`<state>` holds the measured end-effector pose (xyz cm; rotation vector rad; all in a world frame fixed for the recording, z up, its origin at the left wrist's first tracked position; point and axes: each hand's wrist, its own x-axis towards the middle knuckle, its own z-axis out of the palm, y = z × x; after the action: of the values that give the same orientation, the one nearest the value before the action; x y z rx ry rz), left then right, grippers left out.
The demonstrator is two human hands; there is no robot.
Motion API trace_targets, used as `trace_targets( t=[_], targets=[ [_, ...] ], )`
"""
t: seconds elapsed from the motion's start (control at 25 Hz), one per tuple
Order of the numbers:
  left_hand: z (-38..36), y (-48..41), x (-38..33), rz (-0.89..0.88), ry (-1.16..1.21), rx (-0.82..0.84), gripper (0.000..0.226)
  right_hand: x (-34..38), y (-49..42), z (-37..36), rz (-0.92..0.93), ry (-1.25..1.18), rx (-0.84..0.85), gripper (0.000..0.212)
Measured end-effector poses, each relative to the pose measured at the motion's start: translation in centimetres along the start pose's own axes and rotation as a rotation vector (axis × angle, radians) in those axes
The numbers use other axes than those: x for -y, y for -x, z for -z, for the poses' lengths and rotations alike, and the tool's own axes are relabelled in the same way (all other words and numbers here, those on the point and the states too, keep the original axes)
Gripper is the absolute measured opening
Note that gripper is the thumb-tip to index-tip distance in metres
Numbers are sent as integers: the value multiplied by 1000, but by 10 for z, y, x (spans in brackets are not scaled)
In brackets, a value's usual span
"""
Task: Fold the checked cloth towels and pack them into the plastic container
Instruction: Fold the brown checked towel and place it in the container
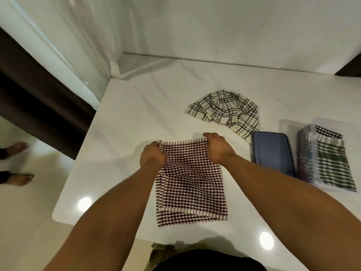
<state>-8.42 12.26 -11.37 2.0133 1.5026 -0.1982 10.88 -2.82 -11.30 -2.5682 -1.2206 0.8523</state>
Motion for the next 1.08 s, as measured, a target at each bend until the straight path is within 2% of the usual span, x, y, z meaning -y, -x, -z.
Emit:
trace_targets(
  t=[0.16,0.32,0.4,0.48,0.56,0.68,0.92,1.0,1.08],
  targets=[
    [-6,-5,-1,-92,-134,20,44,-1,-14,4,-123,43,-4,39],
    [-3,-16,-6,-203,-324,32,40,-4,-19,12,-79,61,22,17],
    [0,-22,-9,-209,-320,61,32,-5,-17,13,-69,42,51,16],
    [3,-25,-11,-193,-284,92,36,-8,-15,13,-73,42,84,19],
    [5,-24,-12,-225,-332,116,33,-10,-10,15,-84,40,111,22],
    [2,-17,-10,-265,-405,88,16,-13,1,18,-82,38,124,23],
    [-6,3,1,-319,-491,112,8,-20,30,18,-43,25,124,23],
    [-2,11,-1,-339,-471,70,9,-22,40,21,-9,60,152,24],
    [12,16,-14,-377,-419,-43,15,-24,47,34,3,92,134,26]
  ],
)
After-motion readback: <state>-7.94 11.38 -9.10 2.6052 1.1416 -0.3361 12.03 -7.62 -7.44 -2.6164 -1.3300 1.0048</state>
